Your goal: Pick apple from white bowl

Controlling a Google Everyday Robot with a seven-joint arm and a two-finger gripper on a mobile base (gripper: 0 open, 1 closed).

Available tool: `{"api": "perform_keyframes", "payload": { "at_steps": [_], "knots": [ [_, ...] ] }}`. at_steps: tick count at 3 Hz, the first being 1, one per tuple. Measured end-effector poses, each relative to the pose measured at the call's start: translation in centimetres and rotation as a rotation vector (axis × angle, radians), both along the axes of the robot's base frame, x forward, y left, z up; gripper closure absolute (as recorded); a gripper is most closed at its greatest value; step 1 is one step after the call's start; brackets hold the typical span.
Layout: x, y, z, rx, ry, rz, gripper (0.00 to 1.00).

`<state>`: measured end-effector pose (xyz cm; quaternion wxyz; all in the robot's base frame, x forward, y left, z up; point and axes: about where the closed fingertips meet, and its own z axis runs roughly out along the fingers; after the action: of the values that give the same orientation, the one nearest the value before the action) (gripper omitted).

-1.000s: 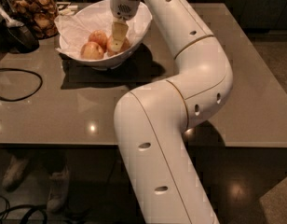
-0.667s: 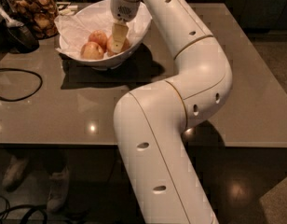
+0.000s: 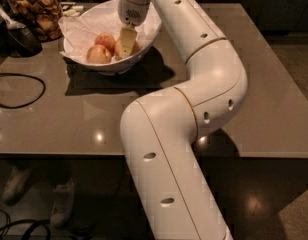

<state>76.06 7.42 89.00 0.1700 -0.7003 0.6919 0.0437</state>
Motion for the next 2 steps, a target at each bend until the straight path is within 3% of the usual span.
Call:
{"api": "perform_keyframes", "payload": {
  "at_steps": [2],
  "knots": [
    [0.15, 0.19, -1.33, -0.029, 0.019, -0.002, 0.35]
  ]
}}
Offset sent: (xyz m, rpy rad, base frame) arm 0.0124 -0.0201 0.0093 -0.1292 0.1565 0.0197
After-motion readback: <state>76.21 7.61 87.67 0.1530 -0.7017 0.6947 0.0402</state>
